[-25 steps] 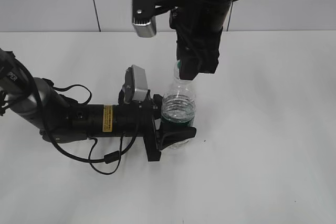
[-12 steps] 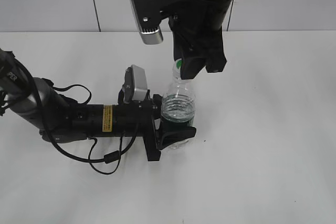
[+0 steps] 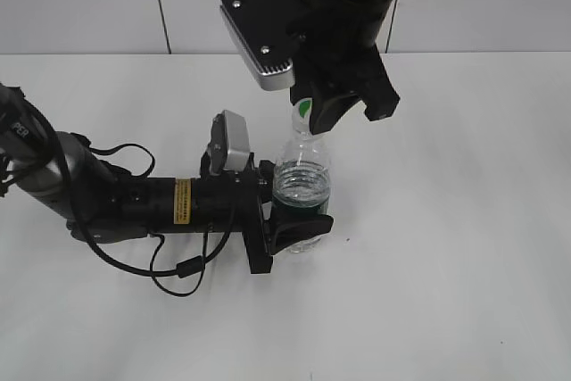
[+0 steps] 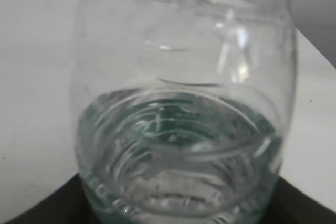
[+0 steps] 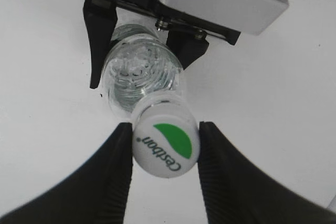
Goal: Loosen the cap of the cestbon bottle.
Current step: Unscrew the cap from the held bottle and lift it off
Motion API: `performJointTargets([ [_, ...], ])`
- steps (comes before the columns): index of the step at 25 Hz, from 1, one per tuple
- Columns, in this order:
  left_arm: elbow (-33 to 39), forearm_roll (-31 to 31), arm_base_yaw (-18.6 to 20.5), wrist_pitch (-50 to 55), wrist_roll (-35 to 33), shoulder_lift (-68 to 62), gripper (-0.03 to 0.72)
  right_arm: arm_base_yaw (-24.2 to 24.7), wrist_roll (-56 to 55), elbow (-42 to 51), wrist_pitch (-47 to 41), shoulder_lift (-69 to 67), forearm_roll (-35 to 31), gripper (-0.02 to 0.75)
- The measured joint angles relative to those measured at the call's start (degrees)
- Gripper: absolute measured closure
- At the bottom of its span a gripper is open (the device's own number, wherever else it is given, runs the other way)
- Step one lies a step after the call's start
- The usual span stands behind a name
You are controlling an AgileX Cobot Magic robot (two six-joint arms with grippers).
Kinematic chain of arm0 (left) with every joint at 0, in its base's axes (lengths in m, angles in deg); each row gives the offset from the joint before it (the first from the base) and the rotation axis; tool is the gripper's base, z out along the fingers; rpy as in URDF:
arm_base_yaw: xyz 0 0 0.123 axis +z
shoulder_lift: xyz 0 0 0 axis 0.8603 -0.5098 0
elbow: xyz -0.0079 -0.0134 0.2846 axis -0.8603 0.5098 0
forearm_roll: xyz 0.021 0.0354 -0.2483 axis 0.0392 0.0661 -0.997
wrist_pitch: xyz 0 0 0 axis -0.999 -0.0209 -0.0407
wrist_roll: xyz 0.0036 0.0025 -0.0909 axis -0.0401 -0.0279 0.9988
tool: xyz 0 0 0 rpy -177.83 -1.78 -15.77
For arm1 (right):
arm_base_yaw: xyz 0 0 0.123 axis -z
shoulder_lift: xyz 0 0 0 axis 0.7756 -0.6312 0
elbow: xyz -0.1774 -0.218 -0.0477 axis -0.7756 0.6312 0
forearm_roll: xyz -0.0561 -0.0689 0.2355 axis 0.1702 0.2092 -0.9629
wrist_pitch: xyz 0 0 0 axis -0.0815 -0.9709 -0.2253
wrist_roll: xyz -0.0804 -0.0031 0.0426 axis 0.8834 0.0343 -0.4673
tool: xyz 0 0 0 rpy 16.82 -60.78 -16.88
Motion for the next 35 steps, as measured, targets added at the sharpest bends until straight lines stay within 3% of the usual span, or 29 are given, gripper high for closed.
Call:
performJointTargets([
  [35,0.00,0.82,0.21,-0.10,-0.80,0.00,0.286,0.00,0.57,0.00,-1.34,1.61,-2.92,0.444],
])
